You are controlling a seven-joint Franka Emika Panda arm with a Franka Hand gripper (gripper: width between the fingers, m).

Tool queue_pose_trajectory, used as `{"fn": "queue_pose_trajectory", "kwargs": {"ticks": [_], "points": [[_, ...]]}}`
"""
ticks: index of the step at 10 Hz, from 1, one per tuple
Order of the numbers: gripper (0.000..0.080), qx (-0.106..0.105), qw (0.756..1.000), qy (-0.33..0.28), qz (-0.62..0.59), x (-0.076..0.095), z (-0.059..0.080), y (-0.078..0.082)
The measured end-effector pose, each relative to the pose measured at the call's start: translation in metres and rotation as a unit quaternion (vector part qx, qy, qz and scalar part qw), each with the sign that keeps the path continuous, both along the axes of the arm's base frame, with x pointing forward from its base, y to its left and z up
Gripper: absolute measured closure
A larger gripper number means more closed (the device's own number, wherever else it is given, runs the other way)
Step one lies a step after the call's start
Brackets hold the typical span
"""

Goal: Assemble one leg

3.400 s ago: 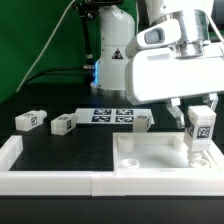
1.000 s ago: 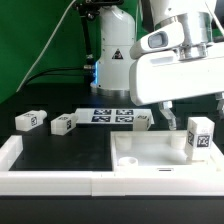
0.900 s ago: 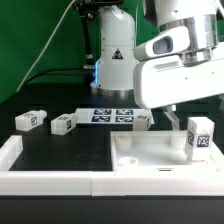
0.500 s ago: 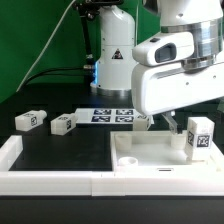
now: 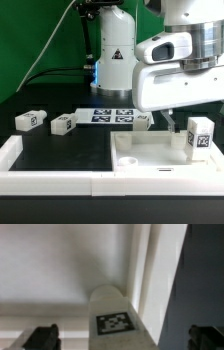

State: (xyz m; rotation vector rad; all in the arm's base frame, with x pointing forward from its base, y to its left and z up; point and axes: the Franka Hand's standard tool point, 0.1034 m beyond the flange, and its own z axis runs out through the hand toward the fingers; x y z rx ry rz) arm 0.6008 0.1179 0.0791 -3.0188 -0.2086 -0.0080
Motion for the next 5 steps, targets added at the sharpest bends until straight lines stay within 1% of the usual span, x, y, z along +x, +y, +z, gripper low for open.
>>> {"fn": "queue_pose_trajectory", "kwargs": {"ticks": [2, 4, 5], "points": [[0.0151, 0.001, 1.0, 0.003, 0.006, 0.0016, -0.0005, -0.0032], [0.0151, 0.001, 1.0, 0.004, 0.006, 0.0019, -0.0011, -0.0032], [0.0275, 0.001, 1.0, 0.004, 0.005, 0.0017, -0.0013, -0.0032]]}}
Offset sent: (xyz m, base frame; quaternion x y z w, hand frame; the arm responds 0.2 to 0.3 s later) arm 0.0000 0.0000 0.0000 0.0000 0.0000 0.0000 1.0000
